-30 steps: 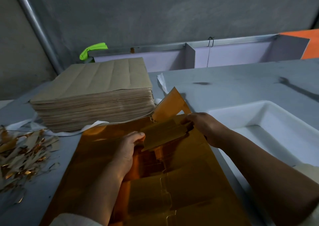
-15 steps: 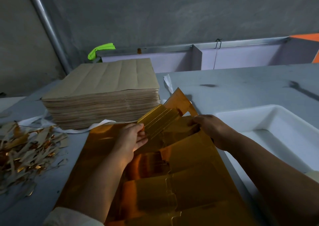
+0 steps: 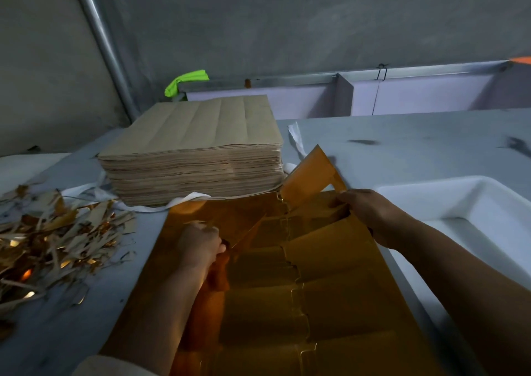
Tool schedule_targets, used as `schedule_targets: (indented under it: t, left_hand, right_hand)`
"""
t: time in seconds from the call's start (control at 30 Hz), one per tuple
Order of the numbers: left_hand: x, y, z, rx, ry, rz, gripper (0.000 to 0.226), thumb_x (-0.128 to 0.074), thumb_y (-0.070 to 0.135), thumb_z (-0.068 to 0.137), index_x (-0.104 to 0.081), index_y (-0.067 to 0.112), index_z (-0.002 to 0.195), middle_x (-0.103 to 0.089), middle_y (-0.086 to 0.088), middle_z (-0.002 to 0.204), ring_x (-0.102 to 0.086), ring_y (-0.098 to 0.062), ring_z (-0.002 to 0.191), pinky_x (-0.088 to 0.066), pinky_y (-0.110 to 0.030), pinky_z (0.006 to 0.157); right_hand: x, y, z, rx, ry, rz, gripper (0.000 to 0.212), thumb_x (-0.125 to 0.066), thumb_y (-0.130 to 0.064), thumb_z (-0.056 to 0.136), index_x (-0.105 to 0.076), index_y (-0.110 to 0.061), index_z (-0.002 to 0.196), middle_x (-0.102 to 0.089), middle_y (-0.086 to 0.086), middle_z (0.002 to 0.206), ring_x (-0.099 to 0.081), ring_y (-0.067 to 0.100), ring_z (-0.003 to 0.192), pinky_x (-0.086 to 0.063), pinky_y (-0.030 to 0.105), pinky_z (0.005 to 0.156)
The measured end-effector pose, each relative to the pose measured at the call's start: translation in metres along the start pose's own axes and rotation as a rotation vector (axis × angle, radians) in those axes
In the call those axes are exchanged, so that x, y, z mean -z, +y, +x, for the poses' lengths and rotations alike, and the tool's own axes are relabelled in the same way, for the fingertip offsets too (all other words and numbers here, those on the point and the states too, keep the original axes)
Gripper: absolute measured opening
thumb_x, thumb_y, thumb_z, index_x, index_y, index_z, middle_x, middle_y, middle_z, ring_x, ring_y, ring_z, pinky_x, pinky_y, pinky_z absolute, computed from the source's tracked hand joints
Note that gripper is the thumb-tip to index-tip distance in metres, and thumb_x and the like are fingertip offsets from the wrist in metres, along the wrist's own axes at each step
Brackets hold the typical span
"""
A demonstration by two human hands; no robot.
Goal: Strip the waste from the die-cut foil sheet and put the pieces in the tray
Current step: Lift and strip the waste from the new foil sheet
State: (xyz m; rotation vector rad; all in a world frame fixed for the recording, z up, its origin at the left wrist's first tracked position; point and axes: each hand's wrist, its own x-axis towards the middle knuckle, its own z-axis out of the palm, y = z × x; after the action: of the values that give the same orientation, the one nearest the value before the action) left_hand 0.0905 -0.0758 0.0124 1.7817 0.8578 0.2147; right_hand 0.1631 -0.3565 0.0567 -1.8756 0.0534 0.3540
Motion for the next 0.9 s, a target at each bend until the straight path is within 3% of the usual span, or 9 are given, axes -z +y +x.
schedule_targets:
  t: [0.17,0.3,0.37,0.47,0.53,0.6,0.73,0.83,0.9]
  left_hand:
    - [0.010,-0.008,0.004,-0.037,0.037,0.249,0.023,-0.054,0.025,0.098,-0.057,0.010,0.116,-0.060,-0.005,0.088,-0.058,-0.013,0.067,-0.041,-0.026,0.053]
    - [0.013,-0.010,-0.007,-0.195,0.206,0.553,0.064,-0.064,0.045,0.089,-0.034,0.024,0.141,-0.041,-0.009,0.129,-0.050,-0.016,0.088,-0.046,-0.028,0.061]
    - [0.004,-0.010,-0.021,-0.446,0.260,0.674,0.076,-0.060,0.056,0.086,-0.023,0.031,0.148,-0.028,-0.008,0.145,-0.047,-0.021,0.113,-0.050,-0.033,0.084]
    - [-0.020,-0.010,-0.047,-0.647,-0.091,0.585,0.088,-0.052,0.071,0.083,-0.005,0.043,0.152,-0.010,0.007,0.159,-0.027,-0.020,0.141,-0.037,-0.039,0.103]
    - [-0.039,-0.012,-0.064,-0.663,-0.402,0.589,0.101,-0.049,0.086,0.070,0.011,0.056,0.146,0.005,0.019,0.160,-0.012,-0.021,0.147,-0.028,-0.049,0.110]
    - [-0.056,-0.017,-0.072,-0.676,-0.542,0.696,0.115,-0.044,0.097,0.056,0.021,0.058,0.142,0.016,0.019,0.160,0.004,-0.020,0.149,-0.014,-0.053,0.114]
    - [-0.071,-0.031,-0.069,-0.637,-0.560,0.832,0.135,-0.046,0.101,0.046,0.025,0.046,0.146,0.022,0.006,0.162,0.017,-0.021,0.148,0.007,-0.040,0.111]
    - [-0.071,-0.036,-0.067,-0.657,-0.529,0.872,0.138,-0.045,0.103,0.043,0.024,0.044,0.147,0.020,0.005,0.162,0.018,-0.016,0.146,0.011,-0.036,0.108]
    - [-0.071,-0.035,-0.068,-0.660,-0.520,0.877,0.140,-0.046,0.103,0.042,0.023,0.043,0.148,0.019,0.004,0.162,0.017,-0.016,0.146,0.011,-0.035,0.109]
  right_hand:
    - [0.000,-0.001,-0.002,-0.004,-0.023,-0.022,0.021,-0.053,-0.031,0.098,-0.066,-0.015,0.102,-0.072,0.012,0.089,-0.069,0.032,0.084,-0.055,0.038,0.066]
    - [0.000,-0.002,-0.004,-0.006,-0.023,-0.018,0.020,-0.054,-0.029,0.097,-0.066,-0.014,0.102,-0.072,0.012,0.087,-0.069,0.031,0.081,-0.054,0.035,0.061]
    - [0.000,-0.003,-0.005,-0.011,-0.029,-0.018,0.018,-0.055,-0.029,0.097,-0.066,-0.015,0.102,-0.072,0.012,0.087,-0.070,0.030,0.080,-0.054,0.034,0.060]
    - [-0.001,-0.003,-0.006,-0.002,-0.030,-0.038,0.019,-0.053,-0.030,0.098,-0.066,-0.016,0.099,-0.070,0.012,0.090,-0.068,0.030,0.083,-0.053,0.035,0.063]
    - [-0.001,-0.002,-0.007,0.020,-0.037,-0.051,0.020,-0.052,-0.031,0.099,-0.065,-0.015,0.097,-0.069,0.012,0.092,-0.068,0.028,0.083,-0.054,0.034,0.064]
    - [0.000,0.000,-0.008,0.040,-0.065,-0.084,0.023,-0.050,-0.033,0.100,-0.064,-0.015,0.099,-0.069,0.012,0.090,-0.068,0.025,0.077,-0.055,0.030,0.059]
    - [0.000,0.004,-0.011,0.062,-0.167,-0.180,0.016,-0.050,-0.034,0.101,-0.061,-0.023,0.098,-0.070,0.007,0.095,-0.070,0.019,0.080,-0.055,0.025,0.059]
    - [0.001,0.004,-0.014,0.122,-0.252,-0.254,0.010,-0.055,-0.019,0.099,-0.062,-0.014,0.104,-0.066,0.003,0.086,-0.066,0.011,0.071,-0.055,0.023,0.061]
    - [0.002,0.003,-0.018,0.130,-0.326,-0.292,0.020,-0.060,-0.011,0.095,-0.058,-0.012,0.115,-0.062,0.008,0.089,-0.063,0.018,0.077,-0.054,0.028,0.069]
